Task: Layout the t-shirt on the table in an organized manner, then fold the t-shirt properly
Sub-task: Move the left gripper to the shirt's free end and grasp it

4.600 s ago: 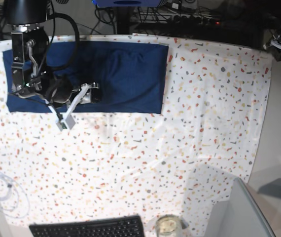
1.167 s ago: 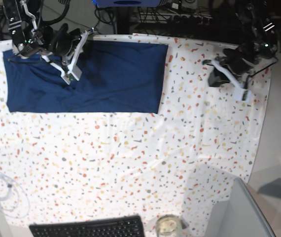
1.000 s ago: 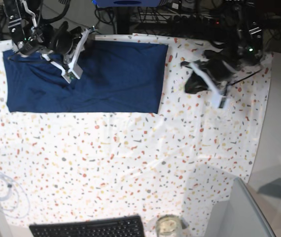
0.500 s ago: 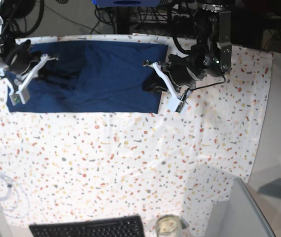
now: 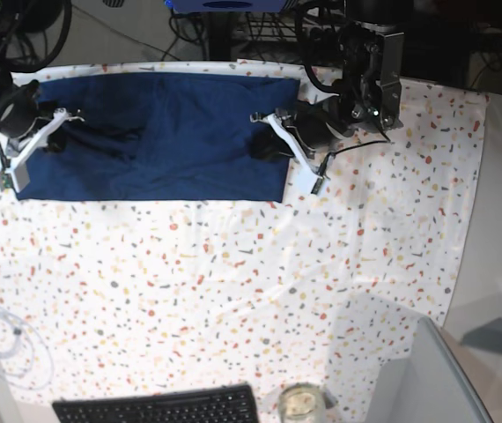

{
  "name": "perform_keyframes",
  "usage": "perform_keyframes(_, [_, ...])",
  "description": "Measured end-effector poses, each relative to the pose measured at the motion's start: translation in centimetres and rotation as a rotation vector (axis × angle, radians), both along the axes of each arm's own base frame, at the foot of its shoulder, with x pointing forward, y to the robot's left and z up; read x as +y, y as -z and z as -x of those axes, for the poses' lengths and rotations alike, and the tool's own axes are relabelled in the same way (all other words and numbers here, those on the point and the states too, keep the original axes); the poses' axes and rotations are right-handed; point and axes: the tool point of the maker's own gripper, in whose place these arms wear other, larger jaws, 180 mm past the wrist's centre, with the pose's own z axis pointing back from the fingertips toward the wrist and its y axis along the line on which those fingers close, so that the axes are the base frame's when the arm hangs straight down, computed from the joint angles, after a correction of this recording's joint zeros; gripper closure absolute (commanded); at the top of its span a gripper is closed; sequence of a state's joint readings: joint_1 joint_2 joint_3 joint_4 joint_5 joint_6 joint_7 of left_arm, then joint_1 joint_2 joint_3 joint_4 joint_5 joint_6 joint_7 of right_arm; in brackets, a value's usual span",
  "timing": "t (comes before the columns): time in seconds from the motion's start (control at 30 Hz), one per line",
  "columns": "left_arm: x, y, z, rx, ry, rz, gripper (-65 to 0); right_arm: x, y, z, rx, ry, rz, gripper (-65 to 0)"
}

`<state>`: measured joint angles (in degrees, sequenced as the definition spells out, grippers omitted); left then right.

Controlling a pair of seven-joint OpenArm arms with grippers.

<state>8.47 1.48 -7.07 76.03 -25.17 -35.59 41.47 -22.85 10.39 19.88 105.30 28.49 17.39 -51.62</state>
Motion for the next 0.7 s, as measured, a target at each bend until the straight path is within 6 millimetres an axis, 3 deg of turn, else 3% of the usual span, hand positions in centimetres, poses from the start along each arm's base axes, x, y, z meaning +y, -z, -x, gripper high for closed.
perform_keyframes(0.1, [0.4, -2.3, -1.5, -0.084, -0.003, -0.012, 0.0, -0.4, 0.6, -0.2, 0.011, 0.02, -0.011, -1.8])
perform_keyframes(0.17, [1.0, -4.2, -2.2, -0.149, 0.004, -0.027, 0.0, -2.1, 1.3, -0.5, 0.021, 0.084, -0.021, -6.8])
perform_keyframes(0.27, [3.6, -6.3, -2.4, -0.219, -0.043, -0.066, 0.0, -5.3, 1.5, -0.7, 0.019, 0.123, 0.007, -26.9])
perform_keyframes(0.37, [8.2, -6.5, -1.5, -0.22, -0.137, -0.143, 0.0, -6.9, 1.5, -0.6, 0.011, 0.053, -0.001, -46.1])
perform_keyframes(0.43, [11.4, -6.1, -0.8, -0.202, -0.154, -0.212, 0.0, -8.0, 2.0, -0.4, 0.038, 0.017, -0.019, -54.5])
perform_keyframes(0.6, [18.5, -5.6, 1.4, -0.157, -0.226, -0.343, 0.0, -13.1, 4.0, 0.2, 0.143, 0.206, -0.107, -57.0])
perform_keyframes(0.7, [22.0, -5.7, 2.8, -0.133, -0.291, -0.396, 0.0, -13.4, 5.9, 0.9, 0.214, 0.24, -0.178, -57.6])
